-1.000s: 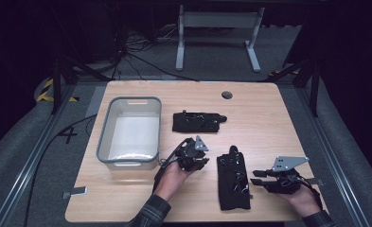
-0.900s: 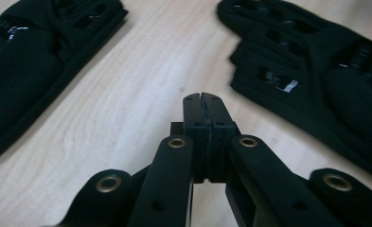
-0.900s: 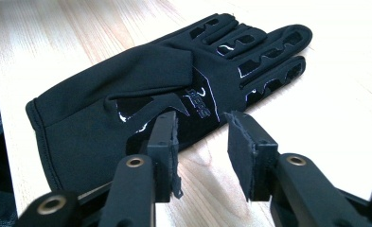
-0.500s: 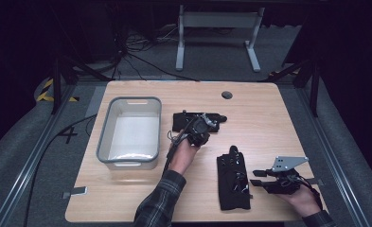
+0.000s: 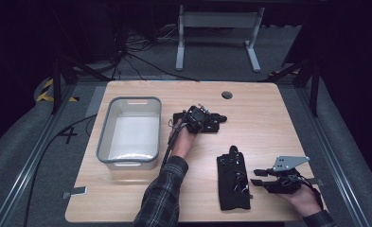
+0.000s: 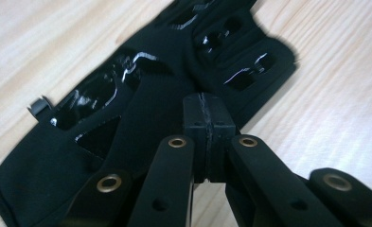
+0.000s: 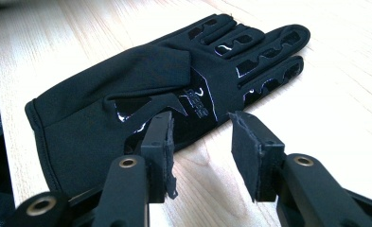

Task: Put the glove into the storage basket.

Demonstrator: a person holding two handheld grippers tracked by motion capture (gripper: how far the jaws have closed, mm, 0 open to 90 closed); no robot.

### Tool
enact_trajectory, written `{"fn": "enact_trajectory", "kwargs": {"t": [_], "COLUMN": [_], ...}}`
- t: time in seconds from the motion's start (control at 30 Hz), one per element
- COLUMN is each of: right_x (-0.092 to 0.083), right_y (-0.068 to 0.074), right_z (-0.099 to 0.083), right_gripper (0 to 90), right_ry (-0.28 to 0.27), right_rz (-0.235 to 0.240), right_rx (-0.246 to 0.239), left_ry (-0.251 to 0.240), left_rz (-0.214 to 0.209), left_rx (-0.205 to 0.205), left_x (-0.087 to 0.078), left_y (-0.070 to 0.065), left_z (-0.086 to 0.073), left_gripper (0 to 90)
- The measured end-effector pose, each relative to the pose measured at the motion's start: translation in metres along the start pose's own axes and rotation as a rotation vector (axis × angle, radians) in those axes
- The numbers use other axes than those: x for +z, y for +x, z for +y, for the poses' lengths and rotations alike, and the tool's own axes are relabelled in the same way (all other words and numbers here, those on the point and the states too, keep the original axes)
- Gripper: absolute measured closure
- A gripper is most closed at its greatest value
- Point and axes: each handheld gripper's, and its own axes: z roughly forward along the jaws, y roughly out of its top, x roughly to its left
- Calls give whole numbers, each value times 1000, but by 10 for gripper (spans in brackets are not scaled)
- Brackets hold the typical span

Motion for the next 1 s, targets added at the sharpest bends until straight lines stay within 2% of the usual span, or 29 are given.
{"fn": "enact_trajectory", "kwargs": {"t": [0.2, 0.37, 0.5, 0.63, 0.8, 0.87, 0.93, 1.0], "right_x": [2, 6, 12, 23, 38, 41, 49, 48], "right_y": [2, 7, 13, 18, 22, 22, 22, 19], "right_z": [1, 4, 9, 16, 25, 26, 23, 20], "right_gripper": [601, 614, 739, 821, 875, 884, 897, 897], "right_ry": [7, 11, 7, 16, 28, 43, 89, 93], "right_rz": [11, 21, 47, 63, 73, 72, 62, 55], "right_rx": [-10, -25, -50, -78, -96, -104, -107, -98], "left_ry": [9, 14, 16, 12, 9, 8, 7, 6], "left_rz": [3, -10, -16, -29, -49, -52, -63, -75], "left_rx": [-18, -6, -3, -6, -4, -5, -12, -16], "left_x": [4, 2, 1, 0, -1, -1, -1, -2], "left_y": [-1, -6, -11, -15, -19, -20, -22, -26], "left_z": [-5, -6, -6, -8, -9, -9, -9, -10], "left_gripper": [899, 899, 900, 900, 900, 900, 900, 900]}}
